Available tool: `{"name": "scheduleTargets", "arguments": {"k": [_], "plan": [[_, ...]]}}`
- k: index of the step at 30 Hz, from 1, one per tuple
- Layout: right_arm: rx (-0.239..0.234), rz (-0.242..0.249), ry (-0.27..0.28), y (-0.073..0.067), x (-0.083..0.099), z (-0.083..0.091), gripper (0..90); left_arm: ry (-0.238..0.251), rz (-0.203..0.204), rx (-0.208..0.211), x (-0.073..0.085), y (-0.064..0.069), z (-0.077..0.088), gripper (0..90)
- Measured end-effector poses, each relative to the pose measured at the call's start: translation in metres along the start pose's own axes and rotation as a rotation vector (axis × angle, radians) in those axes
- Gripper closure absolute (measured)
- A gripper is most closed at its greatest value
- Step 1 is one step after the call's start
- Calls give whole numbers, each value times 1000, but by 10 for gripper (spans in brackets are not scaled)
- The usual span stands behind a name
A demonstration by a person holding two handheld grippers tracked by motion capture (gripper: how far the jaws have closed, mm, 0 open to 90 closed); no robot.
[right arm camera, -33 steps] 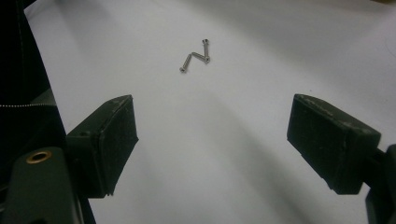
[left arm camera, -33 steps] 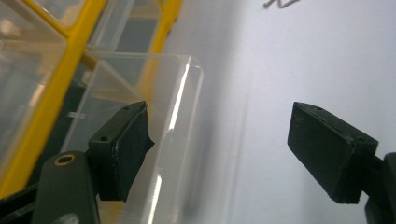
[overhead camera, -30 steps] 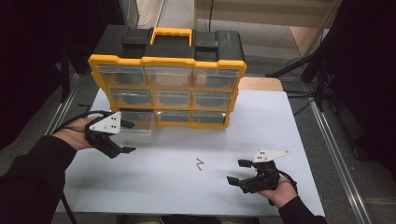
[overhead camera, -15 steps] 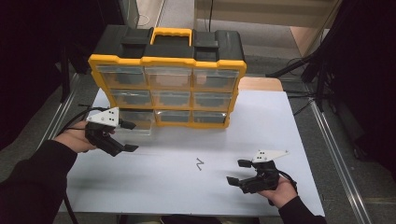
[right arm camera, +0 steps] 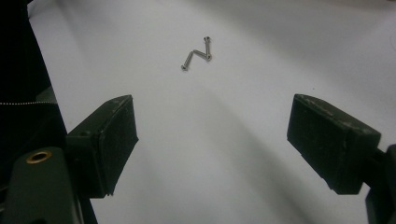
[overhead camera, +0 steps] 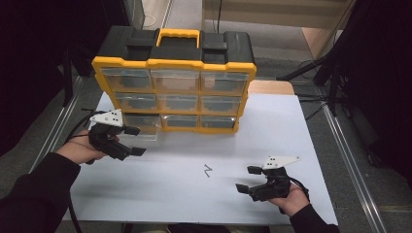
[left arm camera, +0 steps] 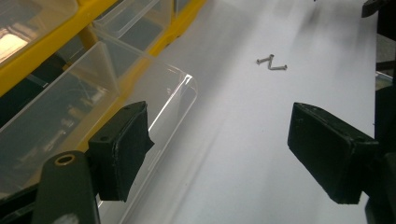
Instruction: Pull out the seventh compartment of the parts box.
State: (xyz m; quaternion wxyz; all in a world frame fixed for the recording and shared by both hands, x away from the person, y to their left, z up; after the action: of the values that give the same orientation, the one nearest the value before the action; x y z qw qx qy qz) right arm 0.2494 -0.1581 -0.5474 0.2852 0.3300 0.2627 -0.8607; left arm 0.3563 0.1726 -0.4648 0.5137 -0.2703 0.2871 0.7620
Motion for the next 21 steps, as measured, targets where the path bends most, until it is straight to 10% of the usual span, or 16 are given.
{"name": "scheduleTargets", "arguments": {"k": [14,21], "plan": [[2,0,-3,0,1,0,167,-4,81,-169,-1,3,-5,208],[6,-2,2,1,0,0,167,28,125,-167,0,10,-5,208]]}}
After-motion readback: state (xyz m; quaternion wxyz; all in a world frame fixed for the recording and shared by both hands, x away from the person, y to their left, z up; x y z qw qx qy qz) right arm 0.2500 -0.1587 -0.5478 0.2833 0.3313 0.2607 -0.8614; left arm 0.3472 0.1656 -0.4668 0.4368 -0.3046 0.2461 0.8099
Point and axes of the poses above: each handheld gripper's, and its own axes: z roughly backward along the jaws, x roughly out of its underside, y roughly to its right, the point moved 10 cm from there along -z, roughly forward along the jaws, and after that the axes turned 5 degrees about x, right-handed, at the moved point
